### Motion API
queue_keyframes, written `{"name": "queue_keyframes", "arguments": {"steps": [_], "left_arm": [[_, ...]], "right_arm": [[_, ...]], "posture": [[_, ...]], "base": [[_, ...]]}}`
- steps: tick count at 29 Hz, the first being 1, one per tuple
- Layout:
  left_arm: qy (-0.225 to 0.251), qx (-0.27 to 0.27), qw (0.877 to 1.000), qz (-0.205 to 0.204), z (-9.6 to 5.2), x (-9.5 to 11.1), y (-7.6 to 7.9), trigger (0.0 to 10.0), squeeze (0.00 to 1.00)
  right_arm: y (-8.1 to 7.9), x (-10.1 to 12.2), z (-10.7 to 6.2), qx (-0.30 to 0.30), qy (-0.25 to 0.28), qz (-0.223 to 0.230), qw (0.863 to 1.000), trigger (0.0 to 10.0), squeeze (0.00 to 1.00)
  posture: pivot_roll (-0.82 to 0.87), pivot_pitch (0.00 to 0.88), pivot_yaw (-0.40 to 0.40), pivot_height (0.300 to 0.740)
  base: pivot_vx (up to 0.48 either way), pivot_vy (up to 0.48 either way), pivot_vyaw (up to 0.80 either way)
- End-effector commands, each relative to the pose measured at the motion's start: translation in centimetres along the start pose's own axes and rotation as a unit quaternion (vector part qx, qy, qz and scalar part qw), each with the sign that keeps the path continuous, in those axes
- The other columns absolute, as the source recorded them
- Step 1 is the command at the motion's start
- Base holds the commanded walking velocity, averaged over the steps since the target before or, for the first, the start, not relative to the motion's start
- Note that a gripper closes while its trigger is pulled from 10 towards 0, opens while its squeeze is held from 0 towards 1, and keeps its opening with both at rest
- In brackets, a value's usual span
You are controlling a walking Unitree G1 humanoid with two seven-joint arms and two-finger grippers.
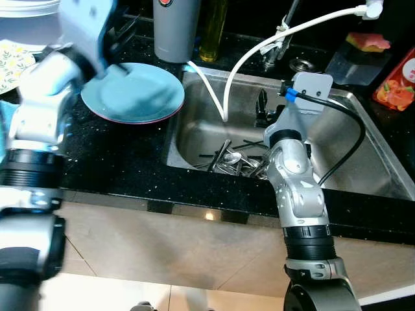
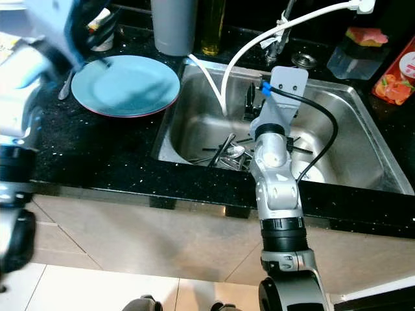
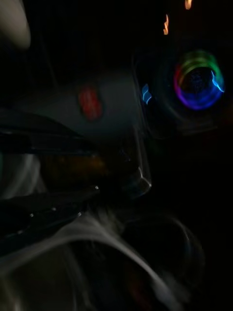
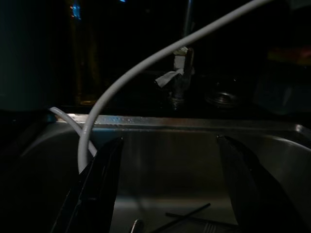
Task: Kitchen organization
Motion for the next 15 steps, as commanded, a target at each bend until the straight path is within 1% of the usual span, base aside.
{"name": "queue_keyframes", "arguments": {"steps": [1,2,3,4,5,6,7,8,9,10,11,12,13,14,15], "left_arm": [[-0.011,-0.031,0.998,-0.056,0.0,-1.1,2.8,10.0,0.0],[-0.011,-0.031,0.998,-0.056,0.0,-1.1,2.8,10.0,0.0],[-0.011,-0.028,0.996,-0.083,-0.4,-2.1,3.7,10.0,0.0],[-0.015,0.0,0.996,-0.083,-1.1,-3.2,3.9,10.0,0.0],[-0.029,0.026,0.996,-0.086,-1.9,-4.5,4.0,10.0,0.0],[-0.047,0.024,0.991,-0.125,-2.8,-5.9,4.7,10.0,0.0],[-0.047,0.024,0.991,-0.125,-2.8,-5.9,4.7,10.0,0.0],[-0.062,0.002,0.983,-0.171,-3.5,-6.7,5.6,10.0,0.0],[-0.061,-0.025,0.975,-0.21,-3.9,-6.8,6.6,10.0,0.0],[-0.061,-0.025,0.975,-0.21,-3.9,-6.8,6.6,10.0,0.0],[-0.062,-0.017,0.977,-0.204,-4.4,-6.9,6.8,10.0,0.0],[-0.068,0.007,0.986,-0.155,-5.2,-7.3,6.8,10.0,0.0],[-0.073,0.011,0.988,-0.138,-5.5,-7.5,6.9,10.0,0.0],[-0.073,0.011,0.988,-0.138,-5.5,-7.5,6.9,10.0,0.0],[-0.086,0.028,0.991,-0.094,-5.8,-8.0,6.6,10.0,0.0]], "right_arm": [[0.4,-0.4,-0.3,-0.006,-0.006,-0.004,1.0,10.0,0.0],[0.4,-0.4,-0.3,-0.006,-0.006,-0.004,1.0,10.0,0.0],[0.4,-0.5,-0.6,-0.006,-0.008,-0.005,1.0,10.0,0.0],[0.5,-0.9,-1.0,-0.006,-0.013,-0.006,1.0,10.0,0.0],[0.6,-1.2,-1.4,-0.006,-0.019,-0.008,1.0,10.0,0.0],[0.9,-1.5,-1.8,-0.007,-0.023,-0.01,1.0,10.0,0.0],[0.9,-1.5,-1.8,-0.007,-0.023,-0.01,1.0,10.0,0.0],[1.1,-1.6,-2.1,-0.008,-0.025,-0.012,1.0,10.0,0.0],[1.3,-1.7,-2.3,-0.009,-0.026,-0.014,1.0,10.0,0.0],[1.3,-1.7,-2.3,-0.009,-0.026,-0.014,1.0,10.0,0.0],[1.7,-1.8,-2.5,-0.013,-0.026,-0.018,0.999,10.0,0.0],[2.6,-1.8,-2.8,-0.023,-0.019,-0.032,0.999,10.0,0.0],[2.9,-1.7,-2.9,-0.027,-0.015,-0.039,0.999,10.0,0.0],[2.9,-1.7,-2.9,-0.027,-0.015,-0.039,0.999,10.0,0.0],[3.6,-1.3,-2.8,-0.036,-0.004,-0.053,0.998,10.0,0.0]], "posture": [[0.27,0.117,-0.093,0.74],[0.27,0.117,-0.093,0.74],[0.26,0.114,-0.094,0.74],[0.26,0.113,-0.096,0.74],[0.25,0.112,-0.098,0.74],[0.25,0.112,-0.101,0.74],[0.25,0.112,-0.101,0.74],[0.25,0.112,-0.101,0.74],[0.25,0.11,-0.104,0.74],[0.25,0.11,-0.104,0.74],[0.25,0.109,-0.105,0.74],[0.25,0.107,-0.106,0.74],[0.25,0.107,-0.106,0.74],[0.25,0.107,-0.106,0.74],[0.24,0.107,-0.107,0.74]], "base": [[0.0,0.0,0.0],[0.0,0.0,0.0],[0.0,0.0,0.0],[0.0,0.0,0.0],[0.0,0.0,0.0],[0.0,0.0,0.0],[0.0,0.0,0.0],[0.0,0.0,0.0],[0.0,0.0,0.0],[0.0,0.0,0.0],[0.0,0.0,0.0],[0.0,0.0,0.0],[0.0,0.0,0.0],[0.0,0.0,0.0],[0.0,0.0,0.0]]}}
Point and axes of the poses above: a point about 5 cm out from each wrist's last joint towards the gripper, its own z axis pointing out of the wrist towards the gripper, its own x axis along the axis of the wrist's last joint, y = z × x, the point moved 6 cm from there along z, pointing out of the wrist towards the gripper, and after that the axes turned 10 degrees about -z, right-handed, at the moved point
